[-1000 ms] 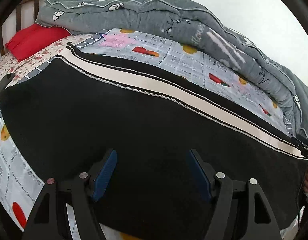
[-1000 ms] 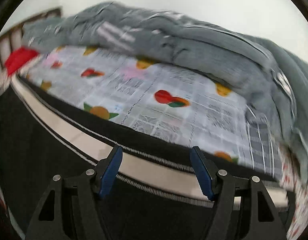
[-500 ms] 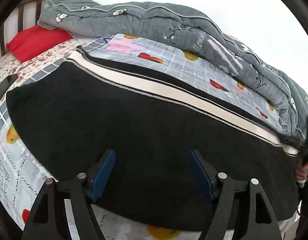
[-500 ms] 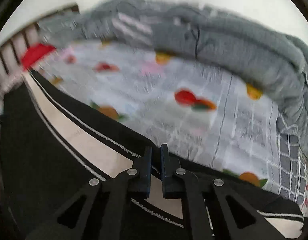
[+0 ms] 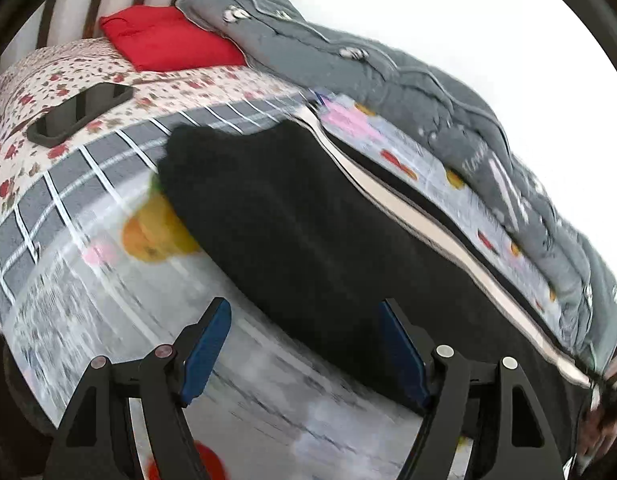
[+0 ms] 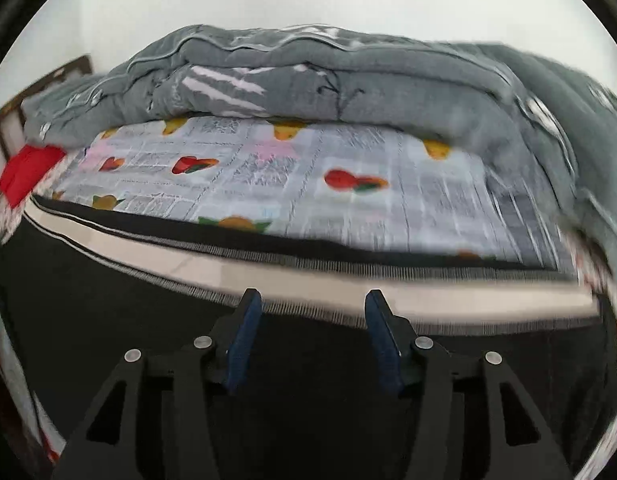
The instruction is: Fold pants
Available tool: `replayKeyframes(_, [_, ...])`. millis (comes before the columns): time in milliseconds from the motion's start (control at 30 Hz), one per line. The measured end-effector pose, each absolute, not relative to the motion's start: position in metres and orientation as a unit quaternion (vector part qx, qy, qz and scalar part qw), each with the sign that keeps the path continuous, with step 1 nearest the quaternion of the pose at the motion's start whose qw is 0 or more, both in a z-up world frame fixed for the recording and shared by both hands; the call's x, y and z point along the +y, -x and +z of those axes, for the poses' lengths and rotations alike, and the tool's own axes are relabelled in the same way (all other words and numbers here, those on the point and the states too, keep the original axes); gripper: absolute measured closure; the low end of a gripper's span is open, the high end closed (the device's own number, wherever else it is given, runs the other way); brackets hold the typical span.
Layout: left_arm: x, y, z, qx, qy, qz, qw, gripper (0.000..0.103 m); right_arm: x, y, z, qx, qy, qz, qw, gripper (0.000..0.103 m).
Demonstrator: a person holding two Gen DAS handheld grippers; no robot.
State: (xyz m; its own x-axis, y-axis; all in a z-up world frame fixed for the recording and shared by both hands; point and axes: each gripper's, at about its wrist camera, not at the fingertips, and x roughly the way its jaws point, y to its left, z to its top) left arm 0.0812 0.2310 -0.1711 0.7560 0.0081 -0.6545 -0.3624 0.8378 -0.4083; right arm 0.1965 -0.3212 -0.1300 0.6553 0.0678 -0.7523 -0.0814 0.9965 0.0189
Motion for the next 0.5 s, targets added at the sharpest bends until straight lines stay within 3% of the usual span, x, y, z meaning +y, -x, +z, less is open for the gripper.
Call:
replayKeyframes(200, [0.273, -0.111, -0.181, 0.311, 0.329, 0.087, 0.887, 0.031, -0.326, -0.146, -0.138, 0.452, -0.080, 0.037, 0.888, 0.050])
replayKeyframes(333, [0.288, -0.132, -0.181, 0.302, 0.356, 0.070, 0.882, 0.031, -0.324, -0.119, -0.128, 0.451, -0.077, 0.018, 0.889, 0.050])
replayKeyframes(433, [0.297, -0.138, -0.180, 0.303, 0.379, 0.071, 0.872, 0.050, -0.324, -0.101, -0.125, 0.452, -0.082, 0.005, 0.888, 0.050])
replayKeyframes(467, [0.300, -0.137, -0.182, 0.301, 0.386, 0.072, 0.869, 0.064, -0.324, -0.094, -0.126, 0.451, -0.085, 0.001, 0.888, 0.050])
replayKeyframes(500, [0.303, -0.136, -0.184, 0.299, 0.391, 0.074, 0.867, 0.071, -0.324, -0.090, -0.127, 0.452, -0.088, -0.001, 0.888, 0.050])
